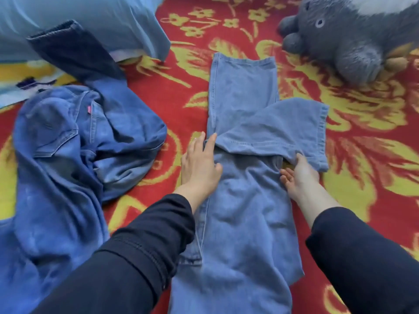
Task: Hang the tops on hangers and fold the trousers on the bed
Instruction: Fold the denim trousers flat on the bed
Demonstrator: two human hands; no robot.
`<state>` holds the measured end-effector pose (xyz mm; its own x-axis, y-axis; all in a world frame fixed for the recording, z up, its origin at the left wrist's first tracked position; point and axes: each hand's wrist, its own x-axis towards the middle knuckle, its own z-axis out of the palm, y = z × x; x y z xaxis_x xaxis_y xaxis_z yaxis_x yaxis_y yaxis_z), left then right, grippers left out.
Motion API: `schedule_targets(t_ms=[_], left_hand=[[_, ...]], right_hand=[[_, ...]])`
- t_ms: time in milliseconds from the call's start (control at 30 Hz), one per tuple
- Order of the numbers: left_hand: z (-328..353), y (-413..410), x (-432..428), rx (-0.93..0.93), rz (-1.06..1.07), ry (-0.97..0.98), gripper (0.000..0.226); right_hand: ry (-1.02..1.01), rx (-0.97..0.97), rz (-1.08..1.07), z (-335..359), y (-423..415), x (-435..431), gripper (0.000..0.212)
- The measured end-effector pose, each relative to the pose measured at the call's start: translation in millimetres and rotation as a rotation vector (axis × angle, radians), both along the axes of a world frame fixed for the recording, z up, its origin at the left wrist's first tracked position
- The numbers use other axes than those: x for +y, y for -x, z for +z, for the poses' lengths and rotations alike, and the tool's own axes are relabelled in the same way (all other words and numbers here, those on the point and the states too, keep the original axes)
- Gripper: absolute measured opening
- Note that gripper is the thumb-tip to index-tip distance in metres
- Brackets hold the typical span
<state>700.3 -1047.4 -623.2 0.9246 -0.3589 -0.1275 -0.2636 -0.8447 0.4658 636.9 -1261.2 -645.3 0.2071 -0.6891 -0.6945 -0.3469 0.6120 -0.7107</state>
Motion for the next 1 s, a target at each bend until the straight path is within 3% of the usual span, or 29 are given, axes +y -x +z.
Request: schedule_targets(t_ms=[133,233,333,433,500,567,700,800,1000], left_hand=[[-12,-23,-13,0.084,0.061,0.112,0.055],[-5,-34,-25,0.143,0.219,0.268,0.023],[2,-53,-39,0.195,0.306,0.362,0.018],[-2,-74,-47,0.233,0.342,0.329,0.032],[-11,-86,-45,0.305,0.413,0.308,0.037],[-23,-94,-40,0.375,0.46,0.3,0.035],[-34,-98,-35,0.423,0.453,0.312,0.032],[-36,-101,-35,0.382,0.429,0.315,0.032],[-34,-99,-40,0.309,0.457,0.382,0.039]], right_hand=[[0.069,0.027,-0.103,1,-31,-28,0.021],[0.424,0.184,-0.082,37,-75,-43,0.027],[0.736,0.061,-0.044,94,-144,-44,0.01],[0.896,-0.153,0.381,119,-206,-25,0.006],[0.79,-0.233,0.791,115,-232,-8,0.036],[0.746,-0.125,1.102,92,-240,0,0.06],[0.795,0.299,1.357,37,-214,-6,0.06],[0.866,0.506,1.338,16,-187,-21,0.055],[0.98,0.533,1.191,6,-156,-34,0.055]])
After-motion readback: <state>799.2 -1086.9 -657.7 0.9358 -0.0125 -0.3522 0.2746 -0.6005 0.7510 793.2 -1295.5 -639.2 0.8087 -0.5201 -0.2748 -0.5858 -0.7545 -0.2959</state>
